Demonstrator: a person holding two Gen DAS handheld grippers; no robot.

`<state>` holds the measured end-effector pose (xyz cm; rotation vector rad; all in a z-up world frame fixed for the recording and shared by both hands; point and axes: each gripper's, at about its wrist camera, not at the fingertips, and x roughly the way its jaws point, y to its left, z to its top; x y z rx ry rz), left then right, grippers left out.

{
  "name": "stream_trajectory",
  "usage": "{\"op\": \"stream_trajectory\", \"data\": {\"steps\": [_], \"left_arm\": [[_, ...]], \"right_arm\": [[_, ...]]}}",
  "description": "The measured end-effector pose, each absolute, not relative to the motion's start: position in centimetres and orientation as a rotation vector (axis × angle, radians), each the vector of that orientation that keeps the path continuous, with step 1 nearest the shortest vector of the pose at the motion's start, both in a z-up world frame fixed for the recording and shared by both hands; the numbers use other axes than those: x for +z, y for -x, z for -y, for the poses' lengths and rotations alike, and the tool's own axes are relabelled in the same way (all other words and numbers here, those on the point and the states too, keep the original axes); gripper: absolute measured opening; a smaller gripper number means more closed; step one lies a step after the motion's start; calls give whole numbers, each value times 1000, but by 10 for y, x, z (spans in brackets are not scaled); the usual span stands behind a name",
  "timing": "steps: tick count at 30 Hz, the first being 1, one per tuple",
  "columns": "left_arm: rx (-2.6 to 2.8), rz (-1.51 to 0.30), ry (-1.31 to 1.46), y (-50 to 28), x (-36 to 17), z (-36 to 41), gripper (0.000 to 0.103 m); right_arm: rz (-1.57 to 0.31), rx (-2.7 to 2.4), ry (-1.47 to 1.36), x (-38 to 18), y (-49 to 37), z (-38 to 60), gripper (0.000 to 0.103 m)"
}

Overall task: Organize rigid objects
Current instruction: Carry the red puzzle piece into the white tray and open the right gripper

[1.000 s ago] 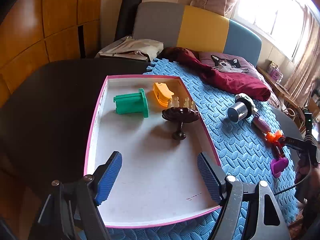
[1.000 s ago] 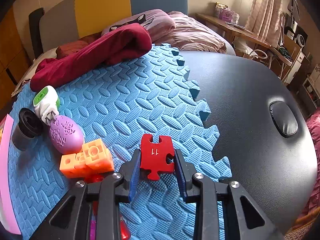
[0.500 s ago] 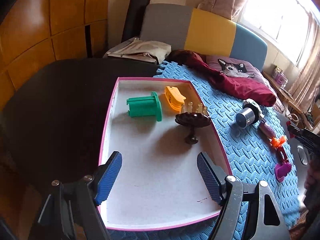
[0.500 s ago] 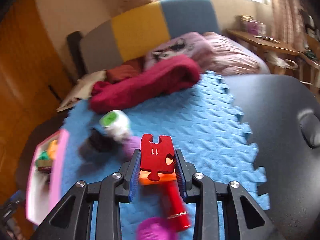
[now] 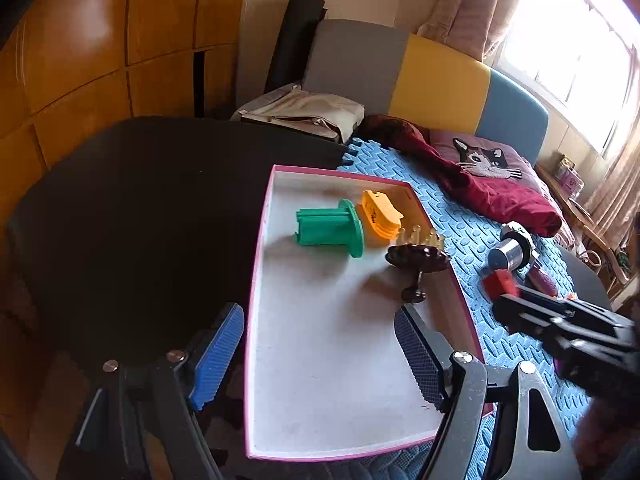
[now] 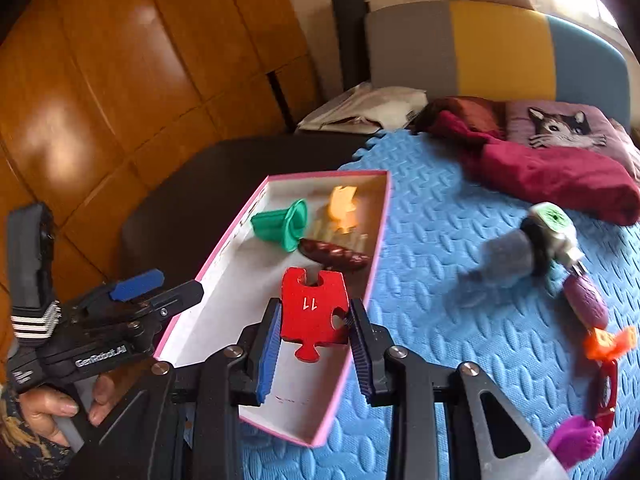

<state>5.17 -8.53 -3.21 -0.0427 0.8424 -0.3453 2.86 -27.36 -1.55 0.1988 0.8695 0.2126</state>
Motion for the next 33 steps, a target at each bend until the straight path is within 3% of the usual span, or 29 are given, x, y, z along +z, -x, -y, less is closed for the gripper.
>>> {"op": "stream_trajectory", "data": {"steps": [7,12,17,22,23,24,26,33], "left_arm": [[-321,-840,64,-55,-34,69,79],[-312,-824,61,-54,-34,66,82],[-302,-793,53,-52,-29,66,87],[-305,-779,45,-50,-24,67,87],[-307,-775,44,-49,-23,68,87],[-307,-770,41,-48,-21,69,87],[-311,-754,31,-44,-17,71,87],[-322,-702,-42,-31,-7,85,90]], "right_arm": [[-975,129,-99,-55,-58,257,32],[-954,122,-96,-55,-49,258,47],[-815,109,-50,-25,-27,253,70],[-542,-37,-9,26,15,262,71],[-497,-82,-11,32,25,265,74],[-442,-137,-20,36,36,270,84],[-399,-173,-26,41,44,278,90],[-538,-210,-77,28,41,312,90]]}}
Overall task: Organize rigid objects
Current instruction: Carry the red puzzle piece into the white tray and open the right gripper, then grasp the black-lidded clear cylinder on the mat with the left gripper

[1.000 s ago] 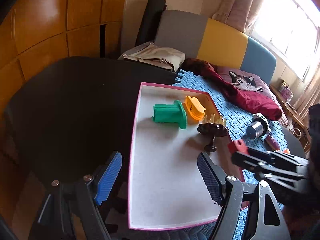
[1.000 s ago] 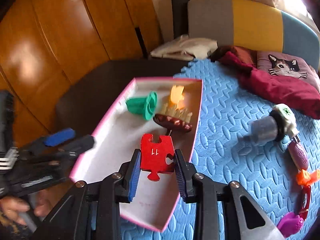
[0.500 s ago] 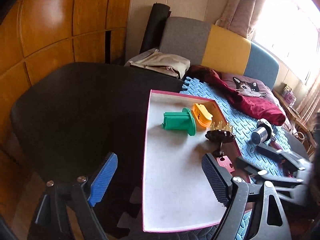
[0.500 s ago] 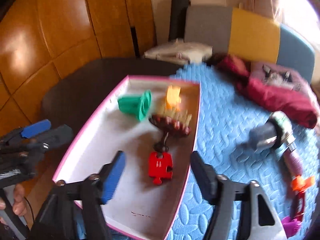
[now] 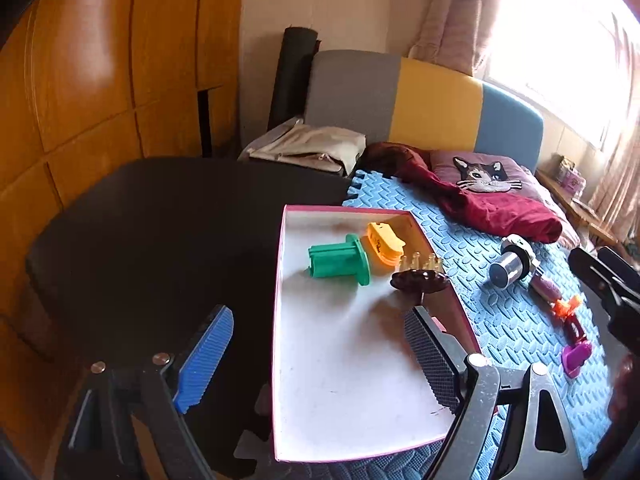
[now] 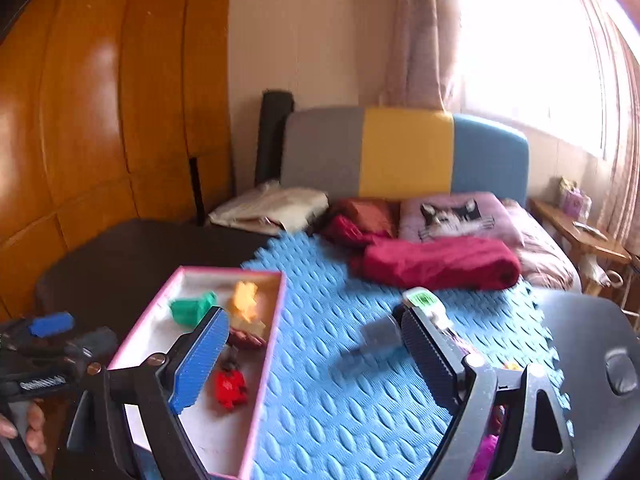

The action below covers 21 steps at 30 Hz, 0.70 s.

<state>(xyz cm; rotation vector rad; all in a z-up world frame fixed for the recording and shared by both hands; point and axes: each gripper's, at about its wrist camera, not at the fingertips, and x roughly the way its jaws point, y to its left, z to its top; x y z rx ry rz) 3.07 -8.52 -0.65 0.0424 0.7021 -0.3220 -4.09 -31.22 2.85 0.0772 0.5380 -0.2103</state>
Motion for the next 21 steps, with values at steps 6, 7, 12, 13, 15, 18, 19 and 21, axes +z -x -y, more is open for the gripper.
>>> {"op": "stream_trajectory", "data": {"steps": [6,7,12,13,15,18,19,21], "left_arm": [[-338,-675,-93,-22,-1,97,91],[-341,-671,-102,-21,-1,99,91],[-361,-645,-165,-13,3,115,91],[-366,-642,-173,-12,4,118,91],[-374,-635,-191,-9,5,124,91],[-388,-635,-214,-7,5,133,92],[-393,-636,-219,-7,5,135,92],[-404,-637,-233,-5,5,142,92]], "right_arm": [[-610,-275,-50,19,42,350,89],[-622,-290,-45,18,41,360,89],[-659,-349,-63,16,41,407,89],[-666,-368,-73,15,42,419,89],[-672,-396,-109,11,44,443,89],[-678,-447,-182,-1,50,479,89],[-682,-453,-222,-7,53,492,89],[-695,-467,-328,-25,63,518,89]]}}
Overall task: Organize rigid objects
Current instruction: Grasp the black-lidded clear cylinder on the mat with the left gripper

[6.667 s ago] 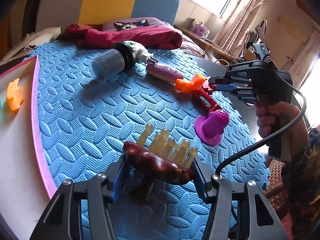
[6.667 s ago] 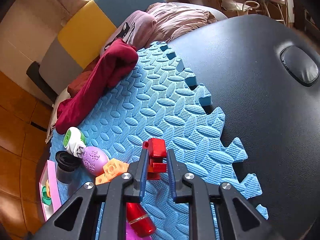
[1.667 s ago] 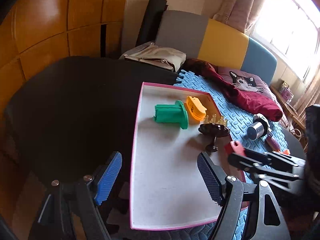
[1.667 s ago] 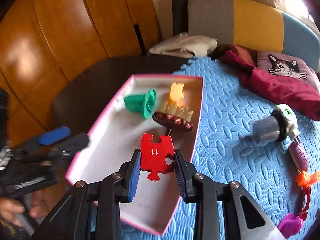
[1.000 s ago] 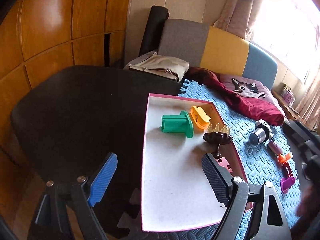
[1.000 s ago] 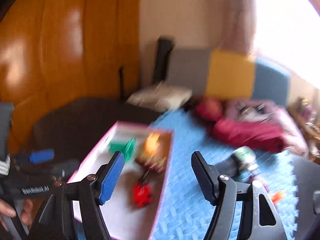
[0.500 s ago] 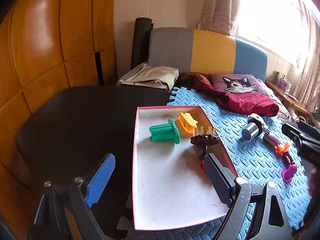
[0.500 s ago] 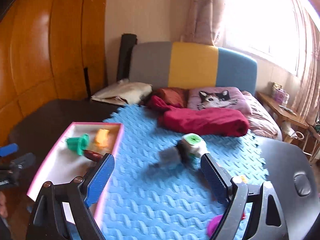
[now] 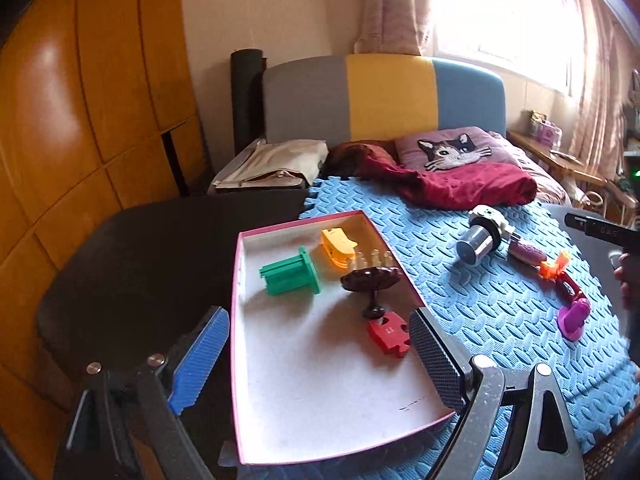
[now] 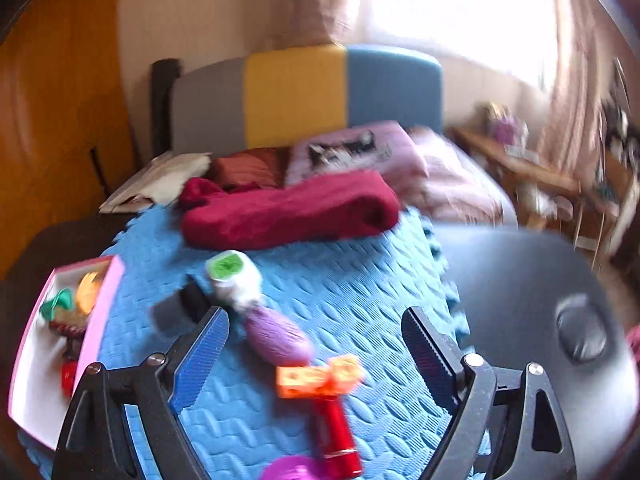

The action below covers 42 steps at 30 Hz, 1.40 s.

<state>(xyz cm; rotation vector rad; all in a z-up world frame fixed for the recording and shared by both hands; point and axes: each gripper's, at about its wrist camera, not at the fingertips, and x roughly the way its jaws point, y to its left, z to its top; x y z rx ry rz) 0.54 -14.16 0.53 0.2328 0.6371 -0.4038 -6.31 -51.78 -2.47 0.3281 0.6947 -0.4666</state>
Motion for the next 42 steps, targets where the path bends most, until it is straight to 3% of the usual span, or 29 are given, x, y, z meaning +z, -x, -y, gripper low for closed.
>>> {"op": "stream_trajectory", "data": {"steps": [2,7,20,40,42], "left_arm": [[-412,-642,-251,-5,5,149,92],[-456,-670,-252,-6,3,165,92],[-643,-718,-277,-26,11,246,92],[-776,-853,-507,-103,-66,398,92],[-795,-882,-515,-108,-78,406,80]], "right_arm": [[-754,-495,-440,-41,69,540,89],[-698,-438,-643,-42,84,564,90],[-692,-402,-736,-44,84,569,90],[-654,-353,-745,-36,84,567,90],[-657,-352,-749,-37,83,568,90]]}}
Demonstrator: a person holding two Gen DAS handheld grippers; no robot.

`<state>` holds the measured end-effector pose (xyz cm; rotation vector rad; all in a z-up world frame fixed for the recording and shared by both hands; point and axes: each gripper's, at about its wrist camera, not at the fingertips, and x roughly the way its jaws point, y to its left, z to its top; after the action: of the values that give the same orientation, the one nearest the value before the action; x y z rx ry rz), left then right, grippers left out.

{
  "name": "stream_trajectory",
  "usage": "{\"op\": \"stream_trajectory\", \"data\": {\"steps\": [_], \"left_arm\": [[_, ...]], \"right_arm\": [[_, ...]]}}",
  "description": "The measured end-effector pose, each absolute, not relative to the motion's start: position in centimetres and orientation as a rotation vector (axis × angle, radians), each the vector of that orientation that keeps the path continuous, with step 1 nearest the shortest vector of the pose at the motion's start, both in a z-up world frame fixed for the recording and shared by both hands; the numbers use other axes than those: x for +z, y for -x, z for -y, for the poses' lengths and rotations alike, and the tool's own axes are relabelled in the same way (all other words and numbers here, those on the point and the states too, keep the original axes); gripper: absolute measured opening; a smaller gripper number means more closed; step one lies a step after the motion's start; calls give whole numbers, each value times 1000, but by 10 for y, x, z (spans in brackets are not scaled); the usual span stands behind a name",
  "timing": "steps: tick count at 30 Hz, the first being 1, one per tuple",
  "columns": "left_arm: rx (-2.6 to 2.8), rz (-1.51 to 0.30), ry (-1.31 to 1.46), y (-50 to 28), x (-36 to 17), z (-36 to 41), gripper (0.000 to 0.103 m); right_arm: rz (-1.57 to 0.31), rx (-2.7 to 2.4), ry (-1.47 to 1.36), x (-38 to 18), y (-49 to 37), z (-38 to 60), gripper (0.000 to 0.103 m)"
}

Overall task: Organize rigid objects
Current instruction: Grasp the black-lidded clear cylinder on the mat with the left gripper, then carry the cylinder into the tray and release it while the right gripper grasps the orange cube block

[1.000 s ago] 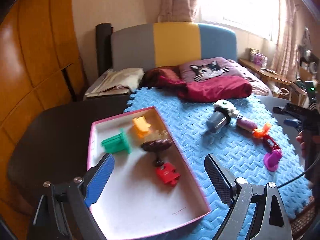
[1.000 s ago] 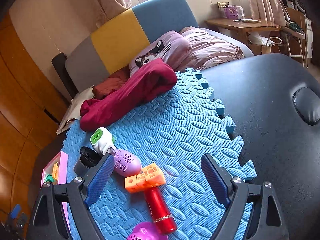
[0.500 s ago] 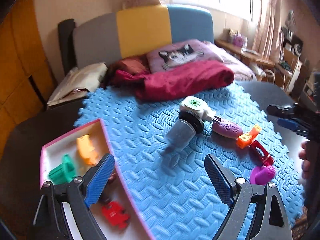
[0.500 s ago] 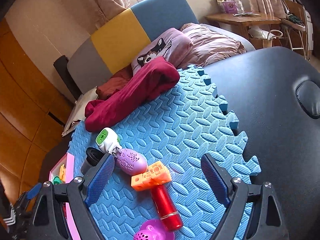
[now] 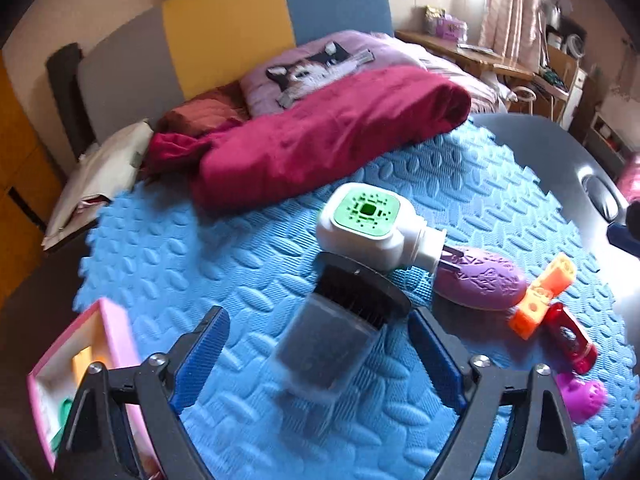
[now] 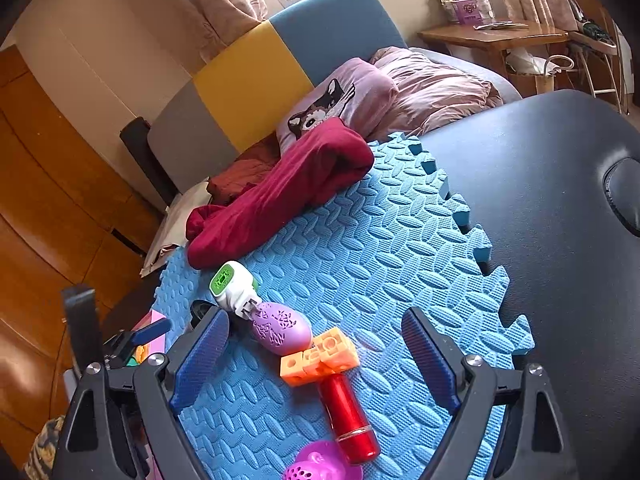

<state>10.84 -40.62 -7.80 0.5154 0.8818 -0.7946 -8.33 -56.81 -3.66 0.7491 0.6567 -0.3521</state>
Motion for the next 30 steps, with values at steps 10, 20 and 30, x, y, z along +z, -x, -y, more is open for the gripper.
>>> {"op": "stream_trajectory", "data": {"steps": [10,20,30], "left_arm": [[-843,-917,-403,-84,-74,380,43],[-852,-911,-315,-37,-57,329,43],[-888,-845,-265,-6,-27,284,43]], "right_arm": [[-643,-400,-783,-40,91,580,88],[-803,-371,-708,-59,70,568,78],[-904,-336,-438,-67,42,530,86]]}}
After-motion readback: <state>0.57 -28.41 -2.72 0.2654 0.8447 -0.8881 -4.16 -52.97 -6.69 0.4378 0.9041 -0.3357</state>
